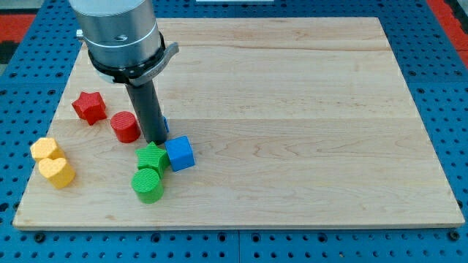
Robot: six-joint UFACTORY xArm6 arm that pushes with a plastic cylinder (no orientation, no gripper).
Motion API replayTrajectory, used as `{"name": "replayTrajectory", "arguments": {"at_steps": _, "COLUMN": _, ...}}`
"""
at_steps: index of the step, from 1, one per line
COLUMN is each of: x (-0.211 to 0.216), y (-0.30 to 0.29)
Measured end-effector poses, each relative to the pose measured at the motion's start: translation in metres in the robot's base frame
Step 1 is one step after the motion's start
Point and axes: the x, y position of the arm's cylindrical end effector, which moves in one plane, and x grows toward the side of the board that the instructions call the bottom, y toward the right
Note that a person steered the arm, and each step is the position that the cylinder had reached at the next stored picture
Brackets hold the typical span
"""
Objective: Push the blue cube right side using red circle
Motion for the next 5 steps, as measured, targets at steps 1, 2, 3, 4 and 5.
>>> {"name": "replayTrajectory", "arguments": {"at_steps": 1, "x": 0.001, "y": 0.000}}
{"name": "replayTrajectory", "arguments": {"at_steps": 2, "x": 0.017, "y": -0.022}}
{"name": "replayTrajectory", "arguments": {"at_steps": 3, "x": 0.032, "y": -0.062}}
{"name": "replayTrajectory", "arguments": {"at_steps": 4, "x": 0.030, "y": -0.097}}
{"name": "replayTrajectory", "arguments": {"at_steps": 5, "x": -0.003, "y": -0.085}}
